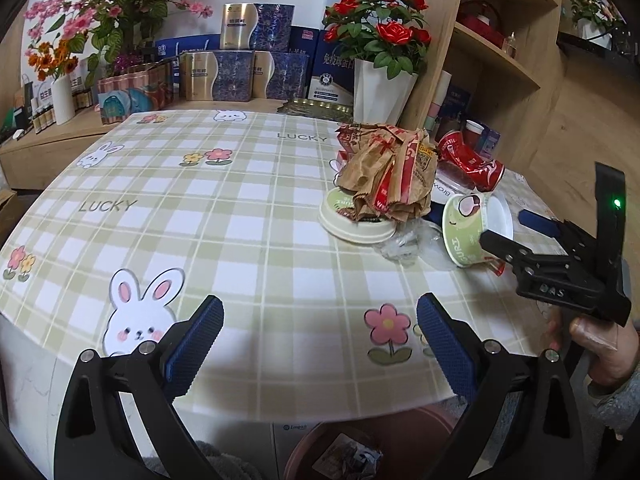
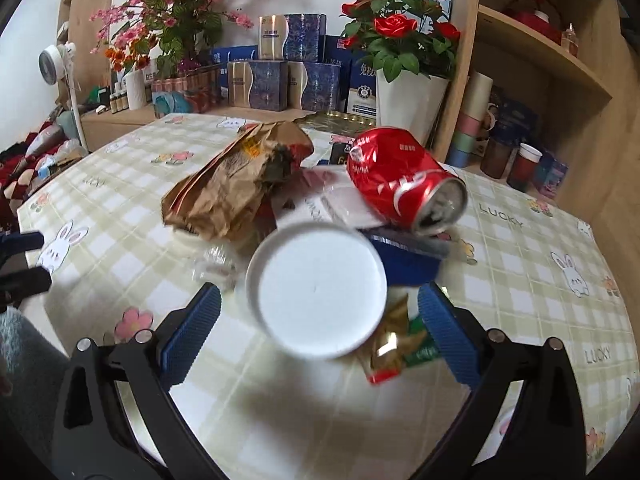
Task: Collect trash
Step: 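Reach the right tool to the white paper bowl and grasp it, then grasp the brown paper bag with the left tool while the right tool holds the bowl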
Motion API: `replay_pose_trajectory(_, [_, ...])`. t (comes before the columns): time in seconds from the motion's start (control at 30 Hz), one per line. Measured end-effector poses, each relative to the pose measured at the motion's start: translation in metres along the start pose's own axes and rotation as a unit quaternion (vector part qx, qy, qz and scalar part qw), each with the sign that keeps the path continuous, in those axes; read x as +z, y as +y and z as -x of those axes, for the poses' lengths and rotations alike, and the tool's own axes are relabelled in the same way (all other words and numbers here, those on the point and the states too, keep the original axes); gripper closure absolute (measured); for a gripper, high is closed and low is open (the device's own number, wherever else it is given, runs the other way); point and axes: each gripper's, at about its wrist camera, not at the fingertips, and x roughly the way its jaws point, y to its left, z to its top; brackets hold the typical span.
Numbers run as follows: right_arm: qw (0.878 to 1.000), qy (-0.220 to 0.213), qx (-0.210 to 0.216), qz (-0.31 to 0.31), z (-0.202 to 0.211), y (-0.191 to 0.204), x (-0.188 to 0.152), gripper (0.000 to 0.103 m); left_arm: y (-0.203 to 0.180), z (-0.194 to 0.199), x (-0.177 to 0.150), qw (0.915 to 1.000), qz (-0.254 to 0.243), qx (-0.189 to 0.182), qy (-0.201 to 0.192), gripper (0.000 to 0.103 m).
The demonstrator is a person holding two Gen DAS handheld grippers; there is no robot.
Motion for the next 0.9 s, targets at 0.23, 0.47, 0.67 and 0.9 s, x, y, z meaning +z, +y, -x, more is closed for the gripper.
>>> replay_pose_trajectory(0.23, [0.999,0.037,-0.009,0.029,-0.02,0.008,0.008,0.024,-0.007,-0.009,0.006,1.0,-0.005,-0.006,0.003,0.008])
replay_pose_trajectory(0.47, [0.999,-0.005,0.028,-0.031,0.007,-0.005,0.006,0.026,-0.01,-0.015,0.007,0.9997,-0.011,-0.015,0.016,0.008])
replay_pose_trajectory(0.67, [0.996,-0.04,0.027,-0.071,0.036,-0.022,0.007,0.026,-0.02,-0.029,0.031,0.9992,-0.026,-0.027,0.015,0.008])
replay_pose_trajectory(0.9, [0.992,-0.043,0.014,-0.117,0.052,-0.044,-0.007,0.026,-0.053,-0.071,0.08,0.9963,-0.066,-0.047,0.029,0.006])
